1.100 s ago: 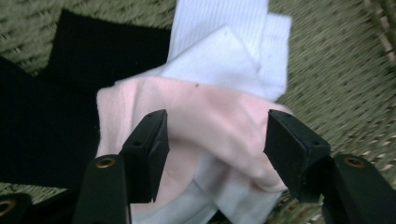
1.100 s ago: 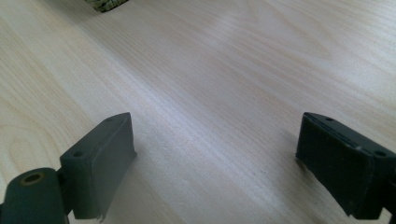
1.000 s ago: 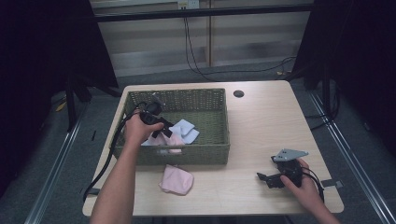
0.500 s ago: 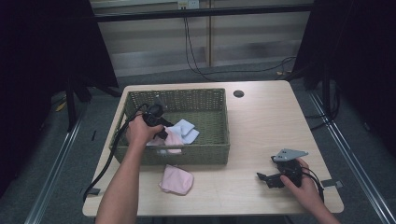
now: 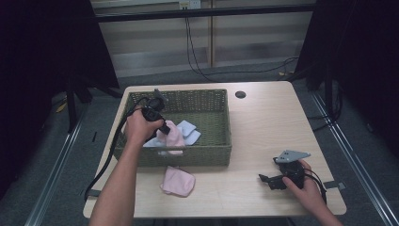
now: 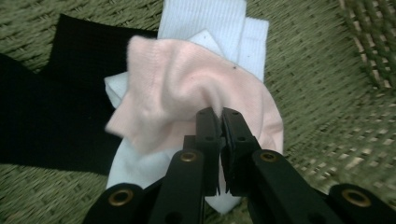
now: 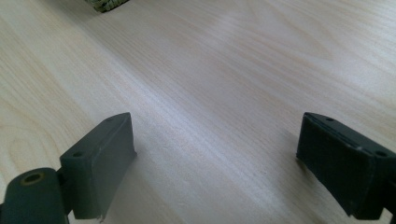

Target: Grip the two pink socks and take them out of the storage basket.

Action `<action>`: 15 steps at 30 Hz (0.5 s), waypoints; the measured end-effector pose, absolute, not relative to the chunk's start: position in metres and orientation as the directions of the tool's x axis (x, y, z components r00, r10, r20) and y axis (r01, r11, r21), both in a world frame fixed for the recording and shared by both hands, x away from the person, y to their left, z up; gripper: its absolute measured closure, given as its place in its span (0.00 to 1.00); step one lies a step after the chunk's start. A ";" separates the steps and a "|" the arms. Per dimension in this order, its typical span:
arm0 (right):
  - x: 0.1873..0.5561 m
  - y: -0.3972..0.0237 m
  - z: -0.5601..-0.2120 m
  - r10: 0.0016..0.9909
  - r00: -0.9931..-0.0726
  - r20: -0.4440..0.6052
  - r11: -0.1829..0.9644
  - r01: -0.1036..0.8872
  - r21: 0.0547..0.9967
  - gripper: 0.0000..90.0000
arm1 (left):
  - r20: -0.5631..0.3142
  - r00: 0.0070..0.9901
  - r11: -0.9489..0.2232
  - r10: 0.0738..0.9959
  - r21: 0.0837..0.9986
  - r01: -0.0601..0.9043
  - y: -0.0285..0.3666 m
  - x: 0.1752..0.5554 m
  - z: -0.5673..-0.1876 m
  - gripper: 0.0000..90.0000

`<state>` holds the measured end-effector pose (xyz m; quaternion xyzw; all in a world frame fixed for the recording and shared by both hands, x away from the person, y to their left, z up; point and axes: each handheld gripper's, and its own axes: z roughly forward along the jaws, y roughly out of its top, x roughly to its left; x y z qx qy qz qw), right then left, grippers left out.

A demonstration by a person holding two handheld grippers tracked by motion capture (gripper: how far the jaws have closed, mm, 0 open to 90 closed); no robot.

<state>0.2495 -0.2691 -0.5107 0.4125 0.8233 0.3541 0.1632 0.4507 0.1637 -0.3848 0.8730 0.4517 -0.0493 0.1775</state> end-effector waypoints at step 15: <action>0.250 -0.269 -0.511 0.794 -0.608 0.021 0.411 0.562 0.718 0.12 | -0.279 0.612 -0.536 0.740 0.306 0.787 0.171 0.444 -0.338 0.96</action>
